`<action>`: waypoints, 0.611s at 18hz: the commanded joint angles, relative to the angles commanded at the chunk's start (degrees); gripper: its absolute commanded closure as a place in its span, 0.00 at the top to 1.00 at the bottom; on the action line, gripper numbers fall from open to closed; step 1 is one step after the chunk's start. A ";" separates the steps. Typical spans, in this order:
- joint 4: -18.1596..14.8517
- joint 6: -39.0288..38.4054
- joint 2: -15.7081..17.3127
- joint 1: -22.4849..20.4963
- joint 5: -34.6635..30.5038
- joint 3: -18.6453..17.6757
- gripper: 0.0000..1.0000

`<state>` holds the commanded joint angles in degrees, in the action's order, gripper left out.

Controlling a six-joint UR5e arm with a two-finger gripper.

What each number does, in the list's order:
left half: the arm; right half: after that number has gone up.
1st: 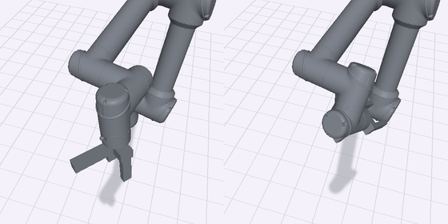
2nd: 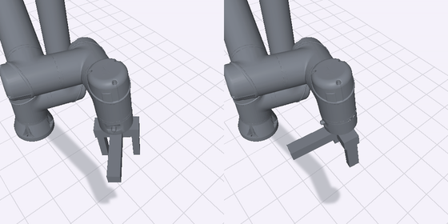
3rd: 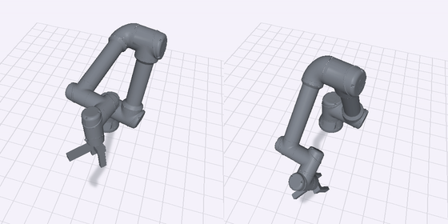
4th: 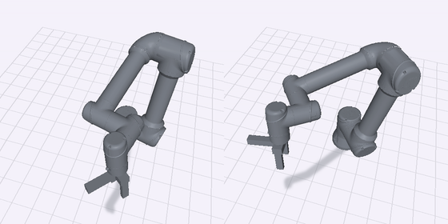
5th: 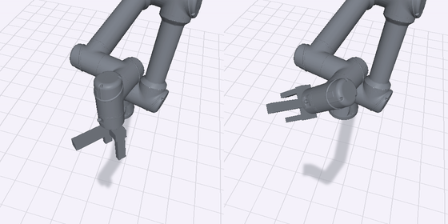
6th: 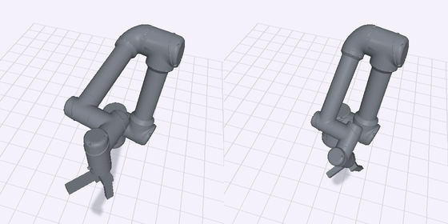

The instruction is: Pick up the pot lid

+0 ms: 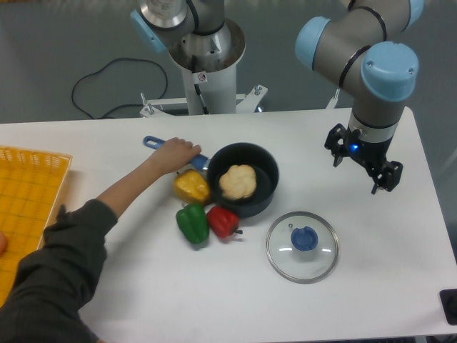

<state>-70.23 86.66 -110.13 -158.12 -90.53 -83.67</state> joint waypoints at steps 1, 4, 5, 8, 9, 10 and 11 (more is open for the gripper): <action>0.00 0.00 0.00 0.00 -0.09 0.00 1.00; -0.09 0.00 0.17 0.00 -0.09 -0.52 1.00; -0.09 0.00 0.26 0.09 -0.17 -0.79 1.00; 0.44 0.00 0.44 0.35 -0.18 -3.24 1.00; 1.14 -0.09 0.61 0.35 -0.09 -4.38 1.00; 2.88 -0.26 0.53 0.35 -0.17 -5.18 1.00; 4.90 -0.44 0.53 0.35 -0.18 -6.23 1.00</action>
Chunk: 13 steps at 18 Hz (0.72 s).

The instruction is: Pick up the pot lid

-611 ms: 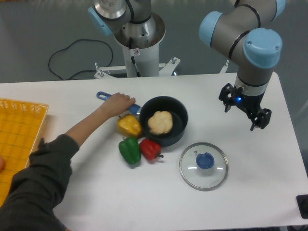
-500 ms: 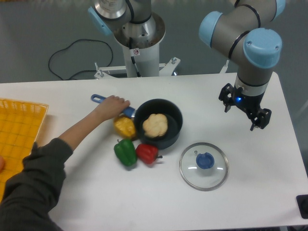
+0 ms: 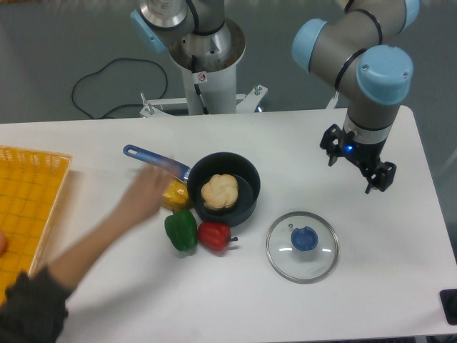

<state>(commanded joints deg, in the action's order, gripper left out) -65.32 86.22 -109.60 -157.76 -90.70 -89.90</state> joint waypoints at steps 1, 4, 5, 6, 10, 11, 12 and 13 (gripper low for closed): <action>1.41 0.09 0.09 -0.09 0.00 -1.32 1.00; 3.01 -0.61 0.26 0.00 0.00 -4.14 1.00; 3.01 -1.66 0.26 0.26 -0.09 -4.05 1.00; 3.01 -2.19 0.09 0.26 -0.17 -4.05 1.00; 3.10 -2.19 -2.10 0.79 -0.18 -3.62 1.00; 3.01 -2.72 -2.81 1.84 -0.52 -3.61 1.00; 3.01 -4.21 -2.99 2.45 -0.70 -3.61 1.00; 3.01 -7.70 -3.08 2.55 -0.62 -3.61 1.00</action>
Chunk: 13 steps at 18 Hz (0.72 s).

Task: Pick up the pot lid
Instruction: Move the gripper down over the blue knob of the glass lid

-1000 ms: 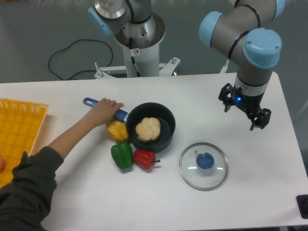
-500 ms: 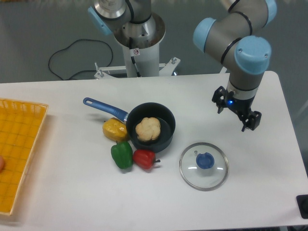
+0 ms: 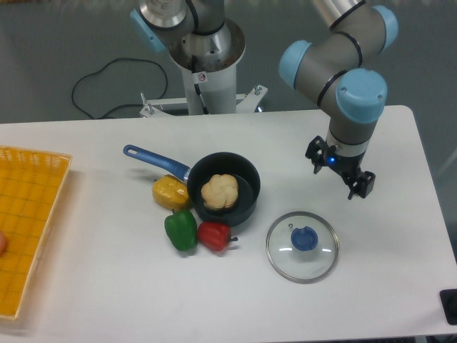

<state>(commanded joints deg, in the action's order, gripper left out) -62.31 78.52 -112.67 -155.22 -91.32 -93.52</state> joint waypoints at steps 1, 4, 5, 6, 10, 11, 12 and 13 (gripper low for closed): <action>0.09 -5.34 -0.26 0.17 0.17 0.00 1.00; 0.35 -16.80 -1.40 0.97 0.18 0.35 1.00; 0.26 -18.21 -1.84 1.05 0.26 0.35 1.00; 0.26 -19.97 -1.93 1.32 0.26 0.35 1.00; 2.10 -28.58 -2.99 1.84 0.79 0.26 1.00; 2.63 -30.77 -3.69 2.19 1.23 0.26 1.00; 3.77 -33.32 -4.39 2.63 1.41 0.44 1.00; 5.43 -36.30 -5.18 3.07 1.41 0.61 1.00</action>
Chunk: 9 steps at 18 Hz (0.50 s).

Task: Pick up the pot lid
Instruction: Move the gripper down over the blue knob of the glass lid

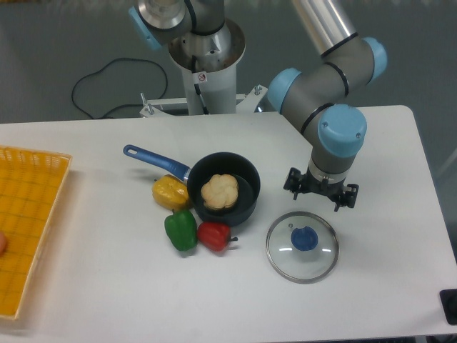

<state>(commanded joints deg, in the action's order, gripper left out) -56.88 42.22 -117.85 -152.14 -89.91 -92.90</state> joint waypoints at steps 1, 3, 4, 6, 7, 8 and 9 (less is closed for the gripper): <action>1.76 -2.73 -1.05 0.61 0.00 0.35 1.00; 3.27 -7.13 -3.51 2.19 0.00 2.36 1.00; 3.27 -9.24 -4.05 2.46 0.00 3.24 1.00; 3.27 -10.75 -4.05 2.47 0.00 3.43 1.00; 3.18 -10.75 -4.05 2.47 0.00 3.43 1.00; 3.27 -10.93 -4.05 2.47 0.00 3.43 1.00; 3.27 -11.28 -4.14 2.47 0.00 3.43 1.00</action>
<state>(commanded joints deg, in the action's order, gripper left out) -53.61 30.94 -121.99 -149.68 -89.91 -89.47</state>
